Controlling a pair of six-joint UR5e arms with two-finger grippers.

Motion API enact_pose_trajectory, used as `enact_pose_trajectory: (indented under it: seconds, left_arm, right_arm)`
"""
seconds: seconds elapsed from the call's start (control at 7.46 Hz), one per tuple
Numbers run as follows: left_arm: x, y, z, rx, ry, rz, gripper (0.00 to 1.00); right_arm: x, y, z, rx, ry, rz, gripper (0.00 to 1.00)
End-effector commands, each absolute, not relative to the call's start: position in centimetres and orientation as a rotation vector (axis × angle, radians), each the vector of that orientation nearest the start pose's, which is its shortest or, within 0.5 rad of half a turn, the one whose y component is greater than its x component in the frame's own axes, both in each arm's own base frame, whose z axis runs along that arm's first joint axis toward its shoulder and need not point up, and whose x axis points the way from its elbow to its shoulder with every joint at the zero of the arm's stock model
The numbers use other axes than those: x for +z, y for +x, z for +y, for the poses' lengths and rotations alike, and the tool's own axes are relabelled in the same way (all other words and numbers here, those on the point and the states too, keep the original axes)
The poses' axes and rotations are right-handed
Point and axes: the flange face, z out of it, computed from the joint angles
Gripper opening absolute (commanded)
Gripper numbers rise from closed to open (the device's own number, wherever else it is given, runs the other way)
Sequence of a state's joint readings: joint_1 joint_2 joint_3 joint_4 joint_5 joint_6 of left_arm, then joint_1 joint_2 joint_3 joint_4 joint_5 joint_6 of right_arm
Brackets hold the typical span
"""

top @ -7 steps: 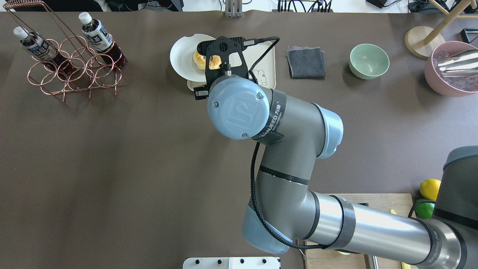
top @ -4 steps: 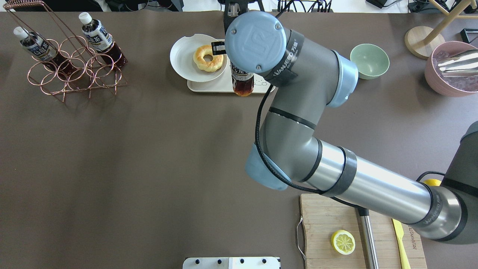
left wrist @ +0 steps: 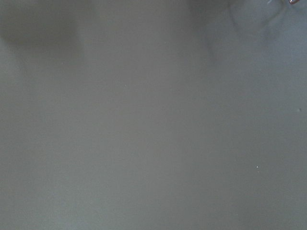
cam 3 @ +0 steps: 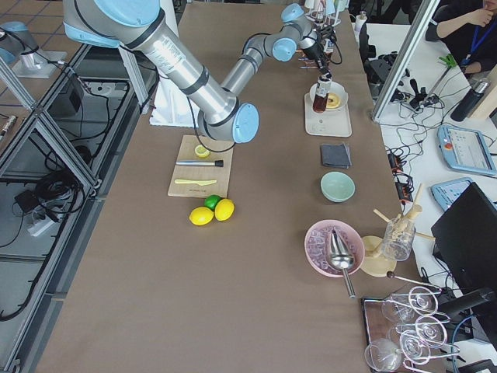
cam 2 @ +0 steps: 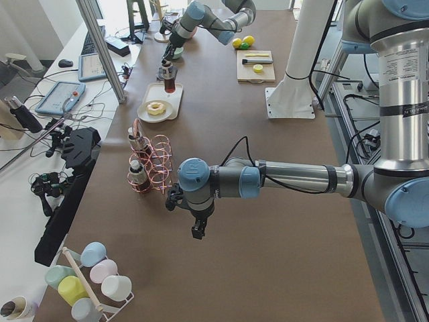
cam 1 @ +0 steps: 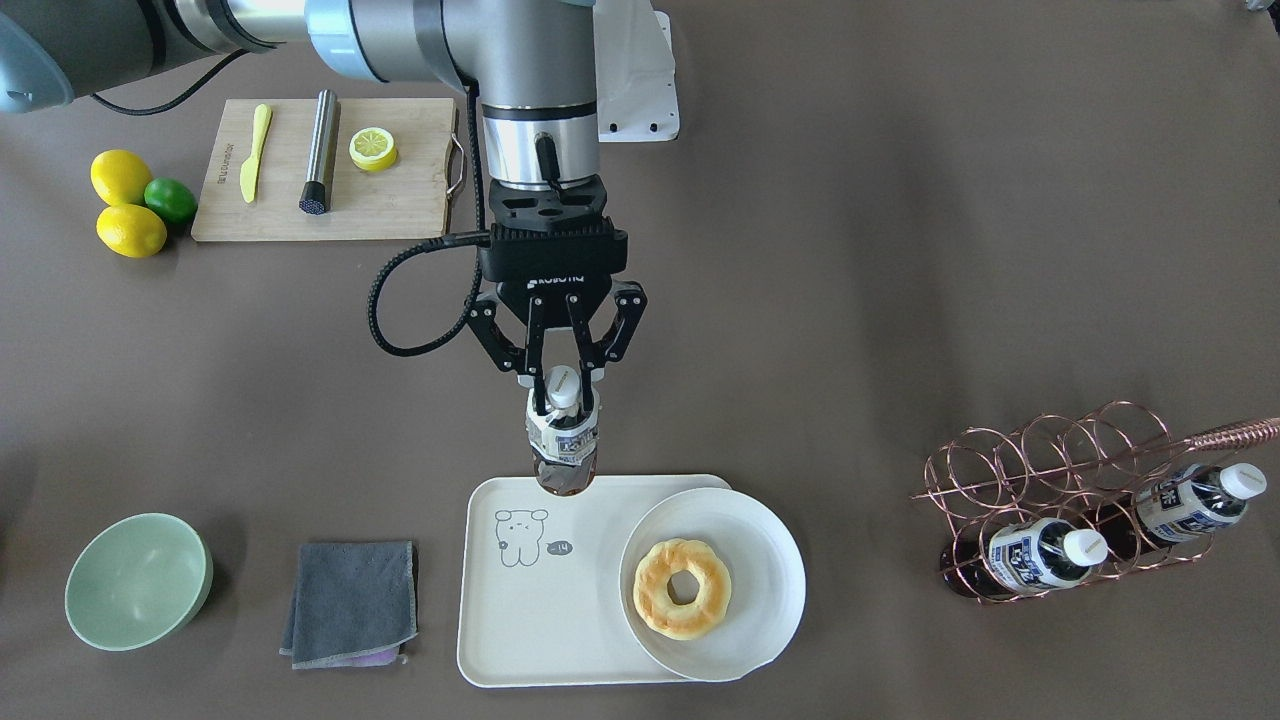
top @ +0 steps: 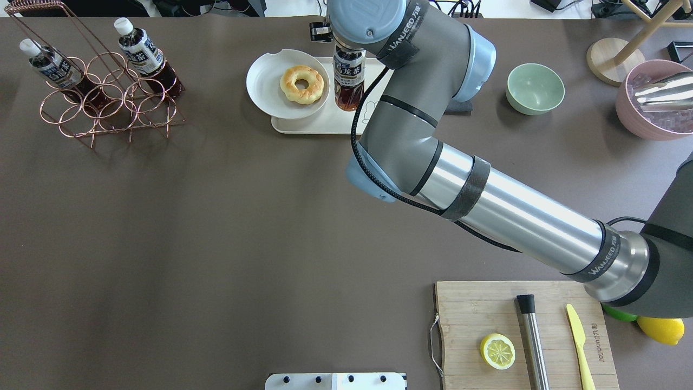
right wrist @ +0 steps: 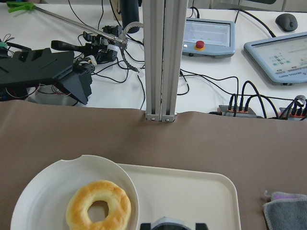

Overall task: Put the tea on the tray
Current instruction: 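Lift the tea bottle and set it on the tray beside the plate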

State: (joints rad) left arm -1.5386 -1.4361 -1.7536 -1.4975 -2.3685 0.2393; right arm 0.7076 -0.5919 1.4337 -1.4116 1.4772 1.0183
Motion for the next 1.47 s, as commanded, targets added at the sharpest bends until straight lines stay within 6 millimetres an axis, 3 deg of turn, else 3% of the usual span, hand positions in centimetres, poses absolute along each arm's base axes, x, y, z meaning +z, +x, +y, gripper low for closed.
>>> enact_pose_trajectory:
  seconds: [0.0, 1.34]
  left_arm:
    - [63.2, -4.8, -43.6, 0.254, 0.079, 0.796, 0.98]
    - [61.8, -4.8, -45.1, 0.265, 0.111, 0.793, 0.98]
  right_arm:
    - [10.8, -47.7, -63.9, 0.169, 0.664, -0.747, 0.00]
    - [15.9, -47.2, -64.9, 0.168, 0.637, -0.751, 0.00]
